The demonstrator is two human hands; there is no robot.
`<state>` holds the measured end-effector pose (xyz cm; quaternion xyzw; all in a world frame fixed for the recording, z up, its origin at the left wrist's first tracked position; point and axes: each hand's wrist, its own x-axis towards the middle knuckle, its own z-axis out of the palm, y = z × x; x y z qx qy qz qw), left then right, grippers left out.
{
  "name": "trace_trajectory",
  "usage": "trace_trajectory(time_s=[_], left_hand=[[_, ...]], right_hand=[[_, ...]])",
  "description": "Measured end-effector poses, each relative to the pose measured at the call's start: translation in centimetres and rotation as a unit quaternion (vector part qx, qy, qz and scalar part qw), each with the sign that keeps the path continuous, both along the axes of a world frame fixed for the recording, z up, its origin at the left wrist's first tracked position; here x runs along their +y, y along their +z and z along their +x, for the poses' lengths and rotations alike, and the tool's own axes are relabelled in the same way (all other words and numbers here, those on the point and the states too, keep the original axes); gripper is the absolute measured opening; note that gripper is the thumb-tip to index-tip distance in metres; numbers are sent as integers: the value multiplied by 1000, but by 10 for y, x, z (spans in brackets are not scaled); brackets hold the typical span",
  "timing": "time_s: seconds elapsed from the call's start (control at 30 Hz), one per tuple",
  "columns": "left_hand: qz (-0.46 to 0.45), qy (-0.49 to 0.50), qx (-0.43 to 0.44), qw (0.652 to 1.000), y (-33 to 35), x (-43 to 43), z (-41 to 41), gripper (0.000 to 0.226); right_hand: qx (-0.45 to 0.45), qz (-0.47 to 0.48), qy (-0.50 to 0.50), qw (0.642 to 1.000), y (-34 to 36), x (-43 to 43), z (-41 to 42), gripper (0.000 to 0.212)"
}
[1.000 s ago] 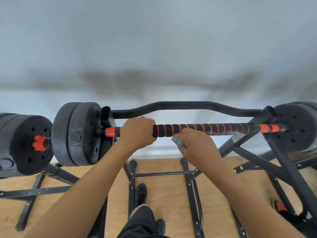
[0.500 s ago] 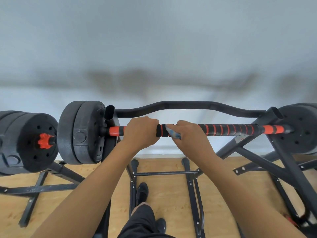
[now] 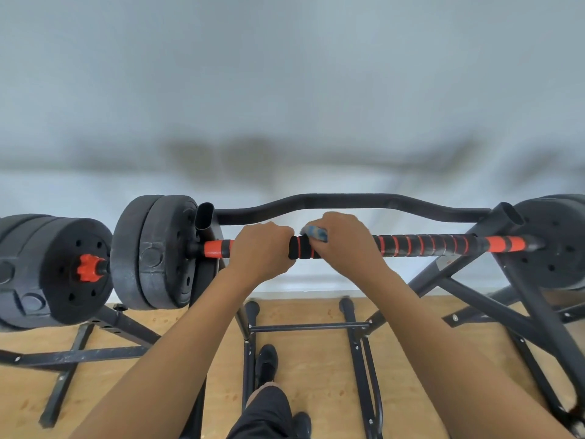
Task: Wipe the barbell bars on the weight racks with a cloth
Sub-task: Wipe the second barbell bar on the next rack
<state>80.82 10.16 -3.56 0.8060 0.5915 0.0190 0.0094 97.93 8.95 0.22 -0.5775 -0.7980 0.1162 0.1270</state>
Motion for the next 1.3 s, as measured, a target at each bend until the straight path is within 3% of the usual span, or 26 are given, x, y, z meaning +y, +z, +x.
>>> trace_trajectory(time_s=[0.07,0.23,0.33,0.47,0.63,0.73,0.8,0.9,1.03,1.17,1.3], left_hand=[[-3,1,2,1000,0,1,1,20],[-7,-1,-7,1000,-4,4,0,21],[1,-1,-12,1000,-4,0,1,22],[11,2,-4,1000,-5,0,1,21],[0,17,-18,1000,-2,-1,1,16],[-8,17,-28,999,-2,2,-1,18],[-17,13,-33,999,-3,4,-1,22],[-22,6,-48,999,-4,5,-3,21],[-12,-8,-39,999,-9,5,-4,19],[-3,-19,-25,999,-8,5,-4,21],[-95,0,-28,995,-2,17,-2,21]], right_hand=[[-38,-20,22,999,-1,-6,-2,15],[26,-10,69,997,-5,-33,20,31],[36,-27,89,995,-17,-52,27,24],[108,63,46,991,-7,-41,21,30],[1,17,39,999,-9,-1,-10,16],[15,18,50,998,-20,-19,-6,10],[48,31,58,997,-23,-36,5,23],[78,33,72,994,-14,-52,19,21],[81,68,-13,994,10,-17,39,21],[47,-69,-26,996,15,17,33,25],[-26,-65,-14,997,7,12,25,21]])
